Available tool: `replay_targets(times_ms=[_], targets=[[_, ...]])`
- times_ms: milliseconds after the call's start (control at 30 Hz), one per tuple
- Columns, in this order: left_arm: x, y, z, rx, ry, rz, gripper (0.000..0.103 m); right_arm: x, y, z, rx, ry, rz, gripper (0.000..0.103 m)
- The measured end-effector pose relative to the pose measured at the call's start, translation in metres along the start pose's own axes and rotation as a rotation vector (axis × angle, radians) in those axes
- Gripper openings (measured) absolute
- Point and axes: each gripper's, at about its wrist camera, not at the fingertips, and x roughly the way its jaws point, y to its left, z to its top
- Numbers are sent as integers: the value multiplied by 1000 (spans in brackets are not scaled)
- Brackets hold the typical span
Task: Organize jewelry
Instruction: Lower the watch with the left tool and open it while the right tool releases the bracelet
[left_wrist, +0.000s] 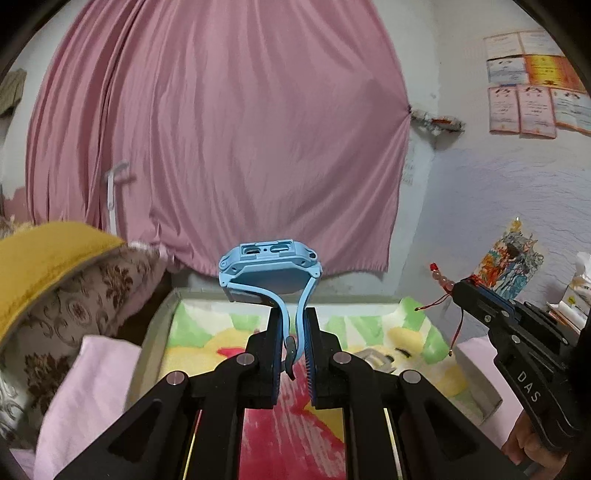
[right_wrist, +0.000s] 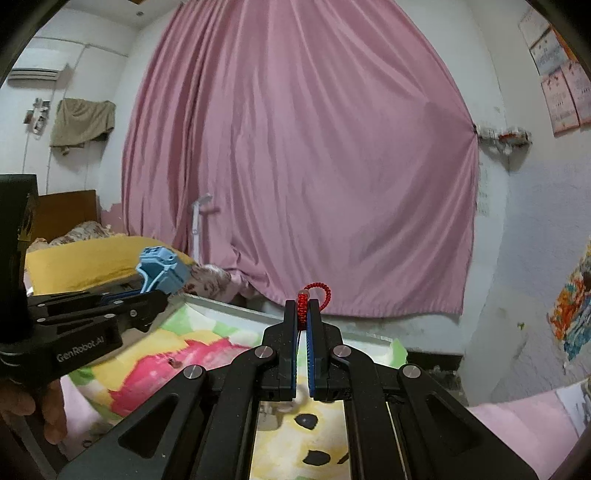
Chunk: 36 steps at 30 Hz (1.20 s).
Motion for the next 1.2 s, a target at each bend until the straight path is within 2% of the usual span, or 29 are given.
replay_targets(times_ms=[267, 500, 667, 1033, 1200], targets=[[24, 5, -5, -24, 156, -30, 10, 40, -28, -17, 90, 185, -17, 4], [39, 2, -19, 2, 294, -56, 11, 60, -40, -44, 158, 372, 55, 4], [49, -5, -31, 38, 379, -63, 11, 68, -37, -57, 145, 447, 87, 4], [56, -9, -41, 74, 438, -61, 16, 84, -28, -73, 132, 554, 142, 4], [56, -7, -40, 65, 440, -61, 22, 84, -30, -76, 145, 561, 145, 5]])
